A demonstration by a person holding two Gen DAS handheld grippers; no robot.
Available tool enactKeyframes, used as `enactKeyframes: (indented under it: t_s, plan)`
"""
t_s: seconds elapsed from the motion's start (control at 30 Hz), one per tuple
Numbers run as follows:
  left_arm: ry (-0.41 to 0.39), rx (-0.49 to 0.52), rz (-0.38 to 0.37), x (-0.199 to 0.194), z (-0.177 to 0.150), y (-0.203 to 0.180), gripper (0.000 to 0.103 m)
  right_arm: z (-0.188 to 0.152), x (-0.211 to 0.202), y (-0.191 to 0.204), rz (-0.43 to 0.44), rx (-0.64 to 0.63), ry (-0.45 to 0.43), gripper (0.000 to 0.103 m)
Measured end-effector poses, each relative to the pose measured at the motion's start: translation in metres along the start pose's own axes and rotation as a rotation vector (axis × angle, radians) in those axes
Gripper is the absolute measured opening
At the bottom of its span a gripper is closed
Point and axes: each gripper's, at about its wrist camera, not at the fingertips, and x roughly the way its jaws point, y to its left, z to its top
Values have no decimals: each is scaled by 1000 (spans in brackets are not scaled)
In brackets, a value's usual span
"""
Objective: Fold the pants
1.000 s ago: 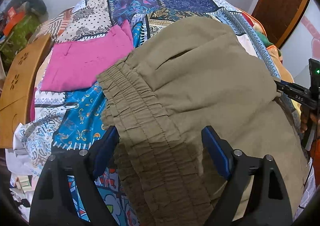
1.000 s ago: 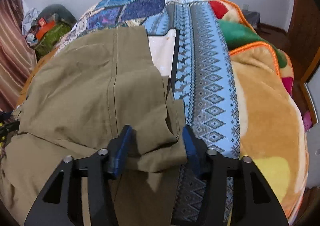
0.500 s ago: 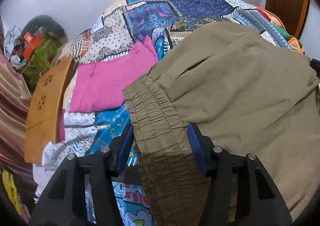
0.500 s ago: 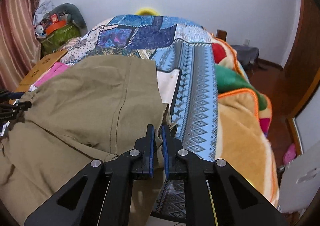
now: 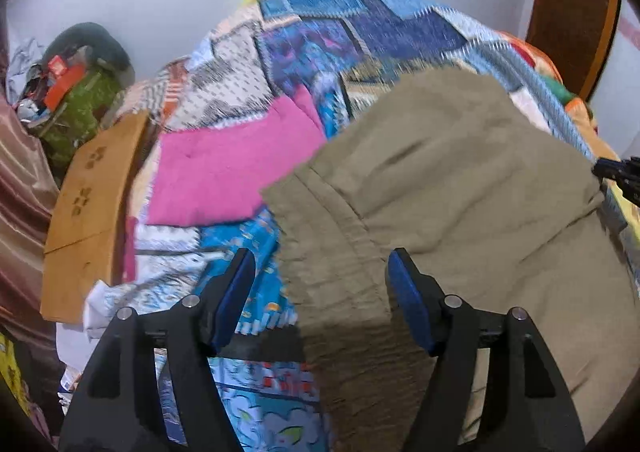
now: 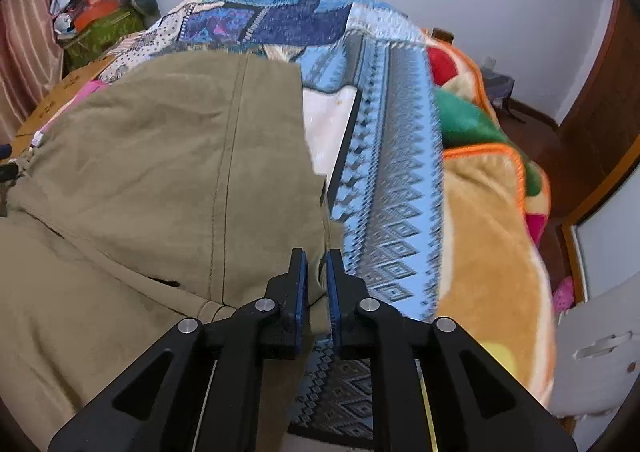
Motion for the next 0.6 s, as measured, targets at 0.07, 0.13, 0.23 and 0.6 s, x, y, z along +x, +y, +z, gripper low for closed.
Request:
enactKeyframes:
  t_s: [0.07, 0.13, 0.23, 0.6]
  plan:
    - [-26, -23, -18, -8, 7, 10, 77, 4, -12, -3, 13, 1, -13, 12]
    - [-52, -59, -9, -11, 16, 21, 83, 11, -23, -8, 29, 26, -39, 33]
    - [-56, -95, 5, -4, 27, 33, 85, 28, -38, -12, 58, 59, -125, 54]
    - [80, -150, -7, 78, 46, 46, 86, 102, 23, 3, 82, 24, -142, 54]
